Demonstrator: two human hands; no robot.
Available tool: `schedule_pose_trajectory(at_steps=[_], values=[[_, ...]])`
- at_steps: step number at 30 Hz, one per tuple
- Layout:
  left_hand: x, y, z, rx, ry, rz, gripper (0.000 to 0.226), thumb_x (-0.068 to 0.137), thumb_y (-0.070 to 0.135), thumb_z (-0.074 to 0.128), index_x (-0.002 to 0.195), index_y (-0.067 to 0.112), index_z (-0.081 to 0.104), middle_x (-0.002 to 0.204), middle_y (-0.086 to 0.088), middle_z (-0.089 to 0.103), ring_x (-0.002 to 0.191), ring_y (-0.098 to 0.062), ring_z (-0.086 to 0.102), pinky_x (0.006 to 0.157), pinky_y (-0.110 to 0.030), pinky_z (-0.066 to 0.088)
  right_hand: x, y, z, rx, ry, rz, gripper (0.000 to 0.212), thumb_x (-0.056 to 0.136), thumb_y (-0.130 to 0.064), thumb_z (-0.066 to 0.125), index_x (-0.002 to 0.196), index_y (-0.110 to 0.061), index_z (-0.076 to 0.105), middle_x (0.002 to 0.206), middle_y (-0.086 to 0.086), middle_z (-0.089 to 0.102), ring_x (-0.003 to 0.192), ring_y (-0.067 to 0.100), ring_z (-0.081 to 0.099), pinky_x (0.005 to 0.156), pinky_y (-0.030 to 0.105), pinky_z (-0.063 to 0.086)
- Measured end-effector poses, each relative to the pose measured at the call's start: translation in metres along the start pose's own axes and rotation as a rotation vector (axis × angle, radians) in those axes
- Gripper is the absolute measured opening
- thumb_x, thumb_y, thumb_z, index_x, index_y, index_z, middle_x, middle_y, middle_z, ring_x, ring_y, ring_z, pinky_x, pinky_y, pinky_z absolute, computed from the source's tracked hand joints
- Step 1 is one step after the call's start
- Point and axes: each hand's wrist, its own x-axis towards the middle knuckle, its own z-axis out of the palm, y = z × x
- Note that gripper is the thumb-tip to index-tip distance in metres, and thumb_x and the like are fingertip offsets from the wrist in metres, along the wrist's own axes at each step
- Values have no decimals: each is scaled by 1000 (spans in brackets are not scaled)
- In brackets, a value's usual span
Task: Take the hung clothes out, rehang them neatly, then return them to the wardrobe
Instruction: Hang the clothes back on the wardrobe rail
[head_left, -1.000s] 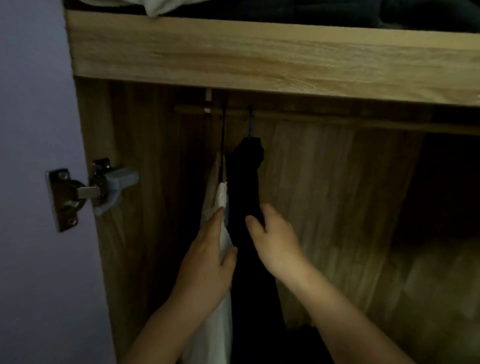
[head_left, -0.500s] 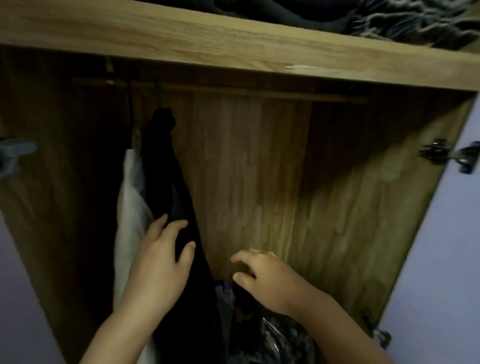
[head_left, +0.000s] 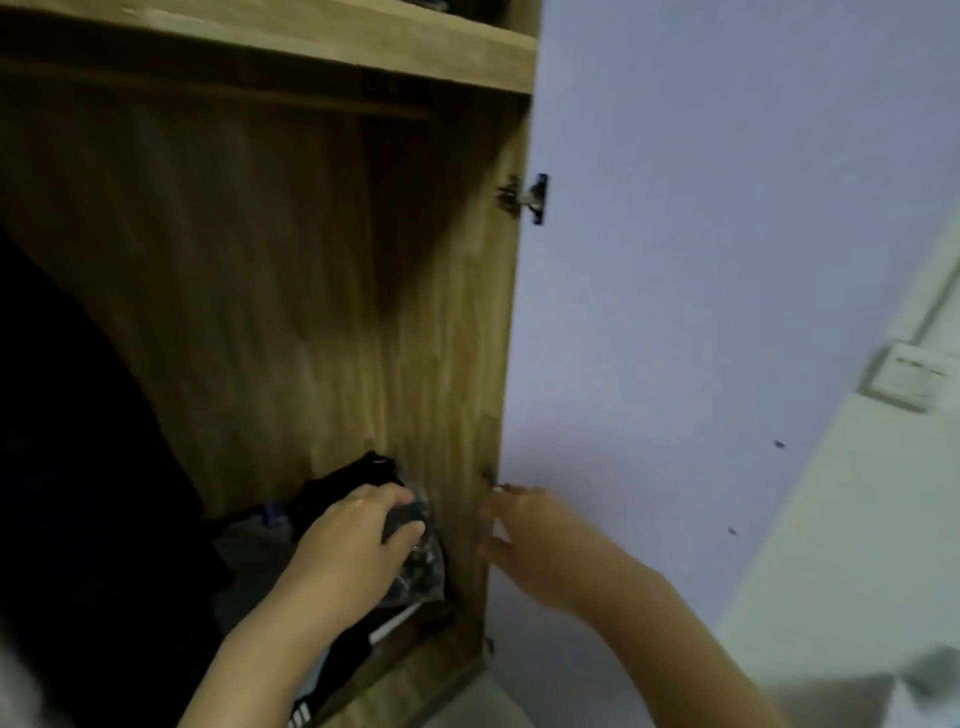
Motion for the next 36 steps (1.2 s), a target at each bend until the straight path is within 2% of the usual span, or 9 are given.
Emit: schedule_pose_trajectory(at_steps=[4, 7, 11, 14, 17, 24, 28, 33, 36], values=[[11, 51, 43, -20, -142, 121, 34, 94, 34, 47, 127, 23, 49, 131, 6, 48, 113, -10, 48, 93, -24, 41, -46, 49, -8, -18, 63, 192, 40, 96, -26, 45, 134, -13, 45, 131, 12, 51, 121, 30, 46, 100, 39, 40], [22, 89, 73, -6, -239, 228, 40, 95, 34, 46, 133, 20, 44, 137, 2, 43, 121, -16, 44, 99, -28, 40, -79, 83, -10, 19, 104, 371, 39, 96, -29, 45, 132, -15, 46, 129, 12, 51, 120, 29, 45, 99, 40, 41], [38, 135, 113, 22, -392, 403, 44, 96, 36, 45, 137, 23, 39, 140, 4, 40, 120, -16, 45, 95, -25, 39, -116, 120, -8, 35, 163, 589, 36, 95, -29, 46, 127, -14, 49, 123, 12, 53, 116, 30, 46, 95, 39, 42], [42, 165, 143, 36, -471, 538, 39, 95, 36, 45, 133, 26, 42, 139, 7, 41, 114, -13, 47, 94, -25, 36, -143, 139, -6, 54, 189, 754, 34, 95, -29, 45, 126, -13, 49, 121, 12, 54, 115, 30, 47, 92, 40, 43], [40, 191, 172, 21, -530, 704, 35, 94, 33, 49, 128, 25, 48, 133, 7, 47, 120, -13, 46, 97, -23, 33, -168, 150, -5, 79, 223, 902, 36, 95, -29, 45, 127, -13, 48, 122, 12, 54, 115, 30, 47, 93, 39, 43], [15, 255, 225, 26, -707, 1029, 37, 93, 35, 49, 128, 25, 47, 132, 7, 49, 121, -11, 46, 102, -25, 35, -240, 153, 4, 120, 290, 1262, 32, 95, -24, 44, 124, -12, 51, 123, 13, 54, 113, 31, 47, 93, 42, 42], [-17, 289, 244, 23, -781, 1154, 38, 93, 37, 48, 130, 27, 45, 128, 6, 52, 114, -10, 50, 93, -23, 39, -290, 142, 11, 151, 331, 1424, 34, 96, -29, 44, 127, -15, 48, 129, 10, 51, 118, 28, 45, 97, 40, 41], [-76, 330, 263, -14, -870, 1274, 36, 94, 37, 47, 129, 29, 46, 129, 8, 50, 110, -10, 51, 86, -21, 38, -364, 124, 20, 148, 375, 1584, 34, 95, -29, 44, 126, -15, 48, 124, 11, 52, 116, 30, 45, 92, 39, 40], [-121, 353, 274, -29, -927, 1365, 36, 93, 38, 49, 128, 30, 47, 130, 9, 51, 114, -9, 50, 89, -22, 39, -413, 112, 27, 143, 409, 1682, 25, 92, -26, 46, 111, -12, 53, 112, 13, 56, 107, 31, 51, 80, 36, 42]])
